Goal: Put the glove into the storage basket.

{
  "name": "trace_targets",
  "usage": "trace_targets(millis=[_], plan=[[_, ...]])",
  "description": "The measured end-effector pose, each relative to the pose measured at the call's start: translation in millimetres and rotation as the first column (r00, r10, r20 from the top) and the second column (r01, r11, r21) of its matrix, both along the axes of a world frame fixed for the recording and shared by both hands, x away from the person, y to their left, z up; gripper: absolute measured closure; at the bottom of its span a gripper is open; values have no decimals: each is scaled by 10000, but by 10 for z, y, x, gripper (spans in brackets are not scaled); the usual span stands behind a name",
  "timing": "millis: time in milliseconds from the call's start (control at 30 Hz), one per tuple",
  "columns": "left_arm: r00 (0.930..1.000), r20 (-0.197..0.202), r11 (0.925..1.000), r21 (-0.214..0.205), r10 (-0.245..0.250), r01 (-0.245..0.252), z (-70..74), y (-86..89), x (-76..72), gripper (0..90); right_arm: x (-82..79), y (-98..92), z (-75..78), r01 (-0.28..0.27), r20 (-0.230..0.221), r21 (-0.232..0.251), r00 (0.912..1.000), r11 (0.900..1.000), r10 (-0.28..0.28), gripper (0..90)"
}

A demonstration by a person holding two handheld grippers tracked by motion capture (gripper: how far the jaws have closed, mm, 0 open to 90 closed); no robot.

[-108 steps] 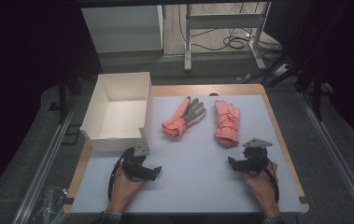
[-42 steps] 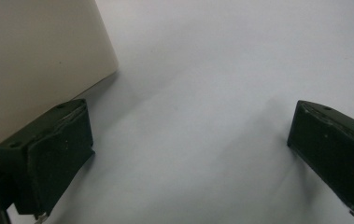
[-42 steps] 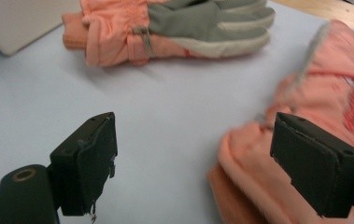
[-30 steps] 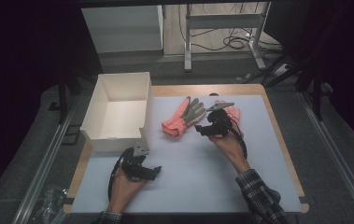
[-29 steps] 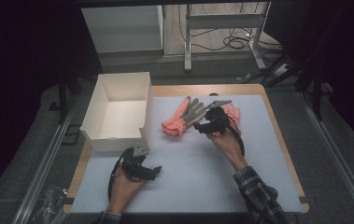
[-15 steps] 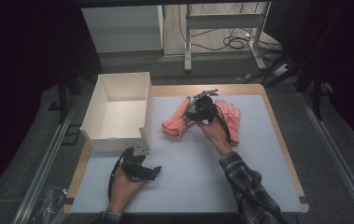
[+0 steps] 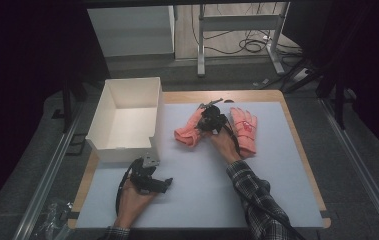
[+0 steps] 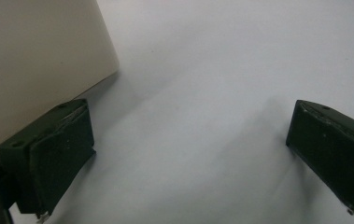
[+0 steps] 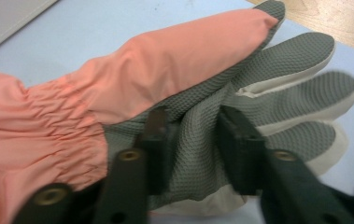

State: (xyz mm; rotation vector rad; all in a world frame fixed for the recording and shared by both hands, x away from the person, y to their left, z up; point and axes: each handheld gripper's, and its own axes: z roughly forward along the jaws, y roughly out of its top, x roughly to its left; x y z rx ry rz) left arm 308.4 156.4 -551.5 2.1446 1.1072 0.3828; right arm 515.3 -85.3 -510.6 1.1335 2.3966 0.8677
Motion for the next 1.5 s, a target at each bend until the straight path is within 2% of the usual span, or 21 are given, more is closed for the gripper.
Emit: trace_targets(millis=[67, 167, 400, 633, 833, 1033, 1133, 1333, 1500], plan=[[10000, 0, 10000, 2, 4, -4, 0, -1, 0, 9, -3, -23, 3, 40, -124, 220, 9999, 9997, -37, 818], [10000, -7, 10000, 3, 5, -5, 0, -1, 0, 8, 4, -53, 23, 66, -329, 485, 9994, 9988, -50, 860], [10000, -14, 10000, 18, 11, -11, 0, -2, 1, 7, -17, -111, 155, -307, -250, 733, 9992, 9968, 326, 869], [10000, 7, 10000, 13, 13, -13, -3, -2, 2, 7, -134, -194, 386, -889, -184, 1055, 9956, 9904, 913, 873], [10000, -2, 10000, 40, 4, -4, -1, -2, 2, 7, -295, -265, 545, -1471, -229, 1520, 9881, 9774, 1523, 874], [10000, -3, 10000, 47, 16, -16, 0, -5, 1, 8, -509, -377, 694, -2117, -361, 2034, 9741, 9559, 2234, 874], [10000, -9, 10000, 48, 16, -16, 1, -6, 2, 8, -617, -426, 732, -2391, -414, 2126, 9665, 9474, 2532, 874], [10000, -28, 10000, 53, 27, -27, 2, -7, 2, 8, -904, -535, 765, -3002, -601, 2374, 9447, 9239, 3224, 874], [10000, -6, 10000, 53, 0, 0, 2, -2, 3, 8, -1116, -604, 747, -3328, -781, 2420, 9296, 9114, 3602, 873]])
